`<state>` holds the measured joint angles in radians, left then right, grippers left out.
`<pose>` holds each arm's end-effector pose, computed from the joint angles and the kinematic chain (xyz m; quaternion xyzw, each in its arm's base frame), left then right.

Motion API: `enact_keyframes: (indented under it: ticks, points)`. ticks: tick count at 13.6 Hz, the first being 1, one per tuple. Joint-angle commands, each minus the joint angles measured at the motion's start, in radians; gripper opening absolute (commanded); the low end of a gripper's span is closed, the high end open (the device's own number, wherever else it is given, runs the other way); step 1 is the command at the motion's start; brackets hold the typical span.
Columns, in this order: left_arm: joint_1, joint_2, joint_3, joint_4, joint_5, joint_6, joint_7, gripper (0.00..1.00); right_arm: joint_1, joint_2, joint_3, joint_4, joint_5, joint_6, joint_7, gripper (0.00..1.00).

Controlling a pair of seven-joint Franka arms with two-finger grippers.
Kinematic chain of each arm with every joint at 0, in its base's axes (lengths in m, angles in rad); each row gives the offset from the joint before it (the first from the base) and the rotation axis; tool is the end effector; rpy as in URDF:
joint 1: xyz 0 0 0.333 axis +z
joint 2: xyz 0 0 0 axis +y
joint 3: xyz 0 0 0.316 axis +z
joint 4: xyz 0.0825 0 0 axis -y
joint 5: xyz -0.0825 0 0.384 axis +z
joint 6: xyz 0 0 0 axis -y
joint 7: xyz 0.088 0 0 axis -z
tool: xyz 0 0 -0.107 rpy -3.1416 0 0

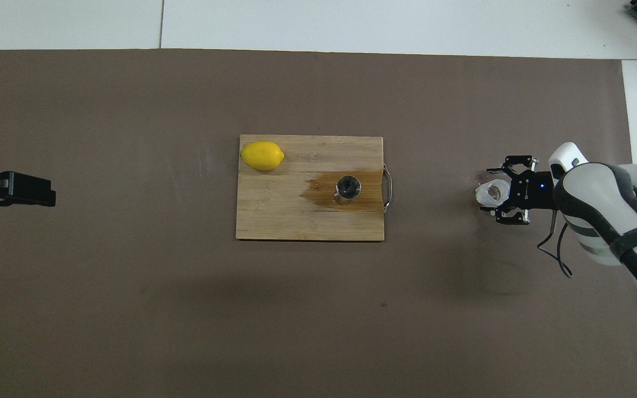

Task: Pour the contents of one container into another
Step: 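Set the white cup down and open the right gripper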

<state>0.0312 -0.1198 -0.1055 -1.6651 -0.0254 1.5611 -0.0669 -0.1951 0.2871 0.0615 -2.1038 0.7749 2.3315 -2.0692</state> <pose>0.5139 -0.0445 0.6429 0.9999 -0.0036 0.0071 0.0069 0.5723 -0.0656 0.2799 -0.7452 -0.6073 -0.2311 0.1500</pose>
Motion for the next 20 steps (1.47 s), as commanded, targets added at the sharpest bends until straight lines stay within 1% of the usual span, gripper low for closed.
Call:
enact_keyframes:
  ticks: [1,3,6,8,9,12,13,16,18,20]
  points:
    - [0.012,-0.026,-0.006,-0.024,0.004,-0.006,0.013,1.0,-0.001,-0.068,0.001,-0.012,-0.035,-0.078,0.122,1.0]
    - [0.012,-0.026,-0.006,-0.024,0.004,-0.006,0.013,1.0,0.0,-0.124,0.001,-0.01,-0.129,-0.13,0.257,1.0]
    - [0.012,-0.026,-0.006,-0.024,0.004,-0.007,0.013,1.0,-0.001,-0.199,0.001,-0.007,-0.259,-0.251,0.53,1.0]
    - [0.012,-0.026,-0.006,-0.024,0.004,-0.006,0.013,1.0,0.002,-0.236,0.001,0.013,-0.356,-0.294,0.709,1.0]
    - [0.012,-0.026,-0.006,-0.024,0.004,-0.006,0.013,1.0,0.003,-0.262,0.009,0.022,-0.423,-0.313,0.83,1.0]
    - [0.012,-0.026,-0.006,-0.024,0.004,-0.007,0.013,1.0,0.068,-0.337,0.011,0.086,-0.621,-0.447,1.204,1.0]
    - [0.012,-0.026,-0.006,-0.024,0.004,-0.007,0.013,1.0,0.072,-0.357,0.012,0.097,-0.655,-0.49,1.316,1.0]
    - [0.012,-0.026,-0.006,-0.024,0.004,-0.007,0.013,1.0,0.074,-0.371,0.012,0.177,-0.667,-0.676,1.637,1.0]
    - [0.012,-0.026,-0.006,-0.024,0.004,-0.006,0.013,1.0,0.075,-0.371,0.017,0.264,-0.747,-0.783,1.844,1.0]
    - [0.012,-0.026,-0.006,-0.024,0.004,-0.006,0.013,1.0,0.092,-0.371,0.035,0.353,-0.819,-0.872,1.976,1.0]
